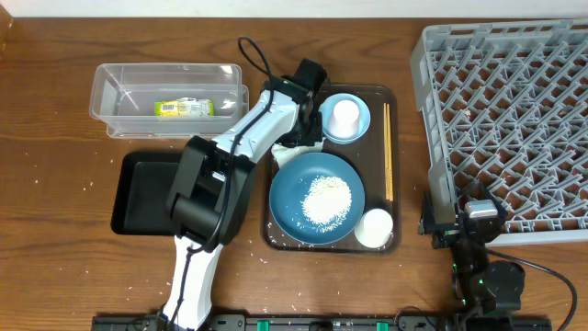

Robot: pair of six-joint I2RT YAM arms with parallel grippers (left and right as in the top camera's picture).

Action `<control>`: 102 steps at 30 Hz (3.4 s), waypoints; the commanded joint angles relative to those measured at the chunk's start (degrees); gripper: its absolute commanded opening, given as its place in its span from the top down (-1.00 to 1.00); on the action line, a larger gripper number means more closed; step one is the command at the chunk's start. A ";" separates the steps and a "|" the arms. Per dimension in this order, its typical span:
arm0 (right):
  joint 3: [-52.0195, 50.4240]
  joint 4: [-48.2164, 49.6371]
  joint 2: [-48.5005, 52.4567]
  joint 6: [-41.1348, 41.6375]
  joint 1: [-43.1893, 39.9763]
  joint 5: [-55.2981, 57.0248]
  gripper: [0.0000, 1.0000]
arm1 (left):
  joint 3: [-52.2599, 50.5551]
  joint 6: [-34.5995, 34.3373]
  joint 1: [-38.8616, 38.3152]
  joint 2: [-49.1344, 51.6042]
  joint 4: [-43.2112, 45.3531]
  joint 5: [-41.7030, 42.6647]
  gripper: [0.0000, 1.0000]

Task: Sort waste into correct bins and load items into the dishwasher rack
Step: 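Reach left gripper back and grasp the white tissue, then carry the tissue left and release it into the clear bin, then reach right gripper to the pink cup and grasp it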

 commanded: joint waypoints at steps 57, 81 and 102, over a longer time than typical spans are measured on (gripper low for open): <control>-0.09 -0.24 0.02 -0.74 -0.66 0.00 -0.98 | -0.42 -13.99 35.23 -21.68 -0.70 0.96 -0.07; -0.09 0.68 0.02 -0.81 -0.66 0.44 -0.98 | -0.44 -14.03 56.52 -29.16 -16.90 -1.42 -0.75; 1.07 42.62 2.32 17.62 -0.70 -10.38 -0.99 | -0.44 -14.03 56.54 -29.16 -16.90 -1.42 -0.81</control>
